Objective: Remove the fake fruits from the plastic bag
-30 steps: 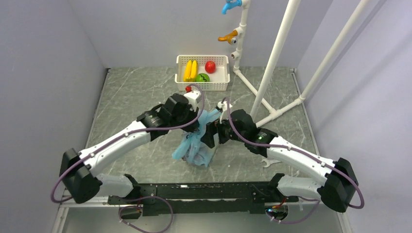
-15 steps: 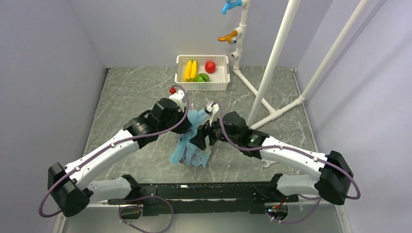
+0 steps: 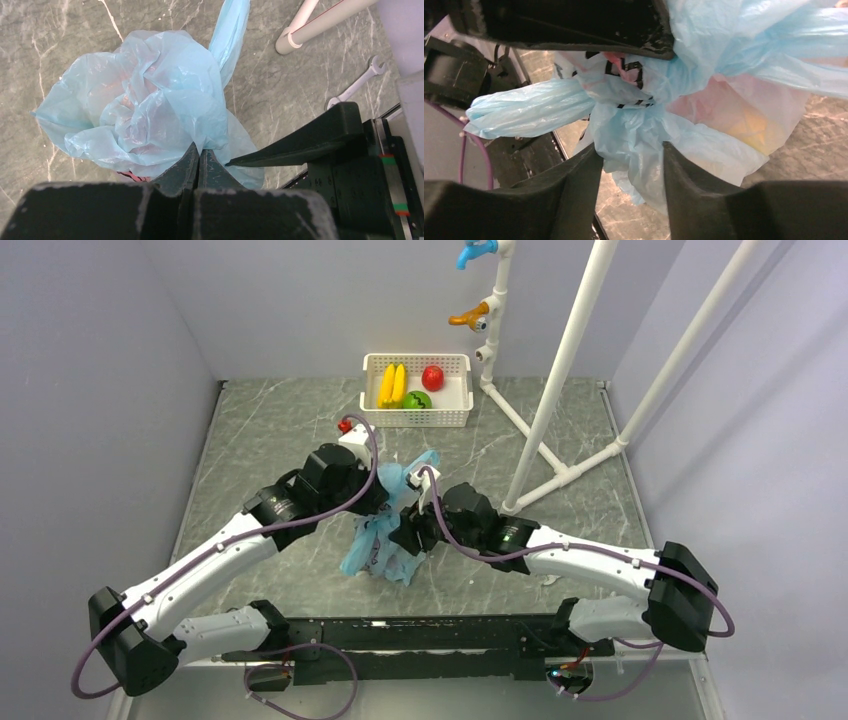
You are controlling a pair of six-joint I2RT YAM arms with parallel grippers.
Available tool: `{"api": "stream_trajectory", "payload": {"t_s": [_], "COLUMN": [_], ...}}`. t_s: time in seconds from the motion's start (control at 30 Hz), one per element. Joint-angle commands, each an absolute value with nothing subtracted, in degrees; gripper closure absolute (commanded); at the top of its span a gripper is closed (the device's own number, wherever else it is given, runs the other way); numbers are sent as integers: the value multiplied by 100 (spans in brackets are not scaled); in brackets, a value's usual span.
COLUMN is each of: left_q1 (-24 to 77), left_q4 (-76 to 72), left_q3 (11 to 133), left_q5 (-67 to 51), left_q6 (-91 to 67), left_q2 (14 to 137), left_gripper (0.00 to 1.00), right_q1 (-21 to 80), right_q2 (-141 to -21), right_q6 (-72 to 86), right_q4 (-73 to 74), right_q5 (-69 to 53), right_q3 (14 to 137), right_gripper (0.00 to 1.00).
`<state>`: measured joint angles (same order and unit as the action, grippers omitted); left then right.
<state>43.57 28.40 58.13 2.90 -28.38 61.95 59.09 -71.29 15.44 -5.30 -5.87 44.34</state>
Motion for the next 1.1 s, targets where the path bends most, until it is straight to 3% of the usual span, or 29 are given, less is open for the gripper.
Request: {"api": "stream_trajectory", "payload": {"t_s": [0.0,0.13,0.23,0.43,0.53,0.67,0.73,0.93,1.07], "left_q1": [4326,4333,4298,4194,4111,4100,4100,4193,4572], "left_q4": [2551,2593,2679,2763,2752,2558,2837,3187,3350], "left_q3": [5782,5715,5677,5541,5542,5606,5870,6171,6375], "left_q5": [415,590,786,1183,1025,95,-203,-575,-73], "left_q6": [-2994,-2947,-2888,-2782,-2691,-1862,-1513,-1155,-1058], "left_q2": [5993,5901,5818,5598,5596,5648,5846,6460,6893], "left_gripper": [96,93,84,83,78,38,24,29,35], "right_q1": [5939,5937,5941,5941,5941,5942,5941,5940,5937], "right_q2": [-7199,-7206,-7145,-7009,-7065,-7185,-7164,-6988,-7017], "right_q6": [1511,1540,1606,1588,1529,1485,1489,1593,1616], "right_q4": [-752,-749,-598,-722,-700,-566,-526,-801,-887], "right_q5": [-37,430,745,909,748,734,717,692,601], "right_q3": [4469,4410,4392,4189,4231,4399,4452,4303,4298], "right_gripper": [60,89,100,100,100,100,100,100,100]}}
